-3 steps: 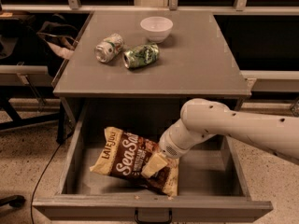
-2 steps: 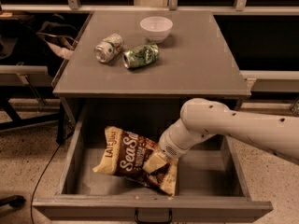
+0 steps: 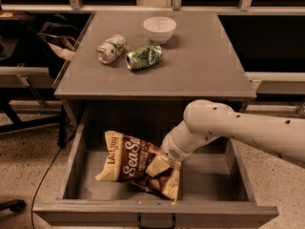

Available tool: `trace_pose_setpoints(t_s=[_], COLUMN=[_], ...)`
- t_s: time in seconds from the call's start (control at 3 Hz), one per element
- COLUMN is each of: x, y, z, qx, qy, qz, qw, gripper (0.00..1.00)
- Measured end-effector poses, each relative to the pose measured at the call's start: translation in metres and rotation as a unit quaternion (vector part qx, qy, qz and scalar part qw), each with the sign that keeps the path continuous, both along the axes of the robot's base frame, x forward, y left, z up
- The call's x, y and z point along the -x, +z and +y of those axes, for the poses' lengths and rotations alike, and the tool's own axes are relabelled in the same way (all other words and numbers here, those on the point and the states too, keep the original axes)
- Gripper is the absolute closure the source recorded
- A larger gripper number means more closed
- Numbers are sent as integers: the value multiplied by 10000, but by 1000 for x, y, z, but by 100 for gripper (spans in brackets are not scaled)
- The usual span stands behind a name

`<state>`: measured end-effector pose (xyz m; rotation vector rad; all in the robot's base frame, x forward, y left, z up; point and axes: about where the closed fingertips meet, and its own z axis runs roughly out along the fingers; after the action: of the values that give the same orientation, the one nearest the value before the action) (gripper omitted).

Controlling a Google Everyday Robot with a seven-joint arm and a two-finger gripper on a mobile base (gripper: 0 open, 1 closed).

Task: Pick brown chip bag from top drawer and place on counter

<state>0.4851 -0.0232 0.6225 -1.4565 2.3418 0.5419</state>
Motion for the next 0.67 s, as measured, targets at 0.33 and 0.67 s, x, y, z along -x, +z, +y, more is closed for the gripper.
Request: trace_pose_setpoints(t_s=[0.33, 0.67], x=[13, 30], y=[23, 72], z=[1, -7], qx=[-291, -526], qy=[244, 309], qz=[-168, -576], qw=[9991, 9965], gripper=[100, 100])
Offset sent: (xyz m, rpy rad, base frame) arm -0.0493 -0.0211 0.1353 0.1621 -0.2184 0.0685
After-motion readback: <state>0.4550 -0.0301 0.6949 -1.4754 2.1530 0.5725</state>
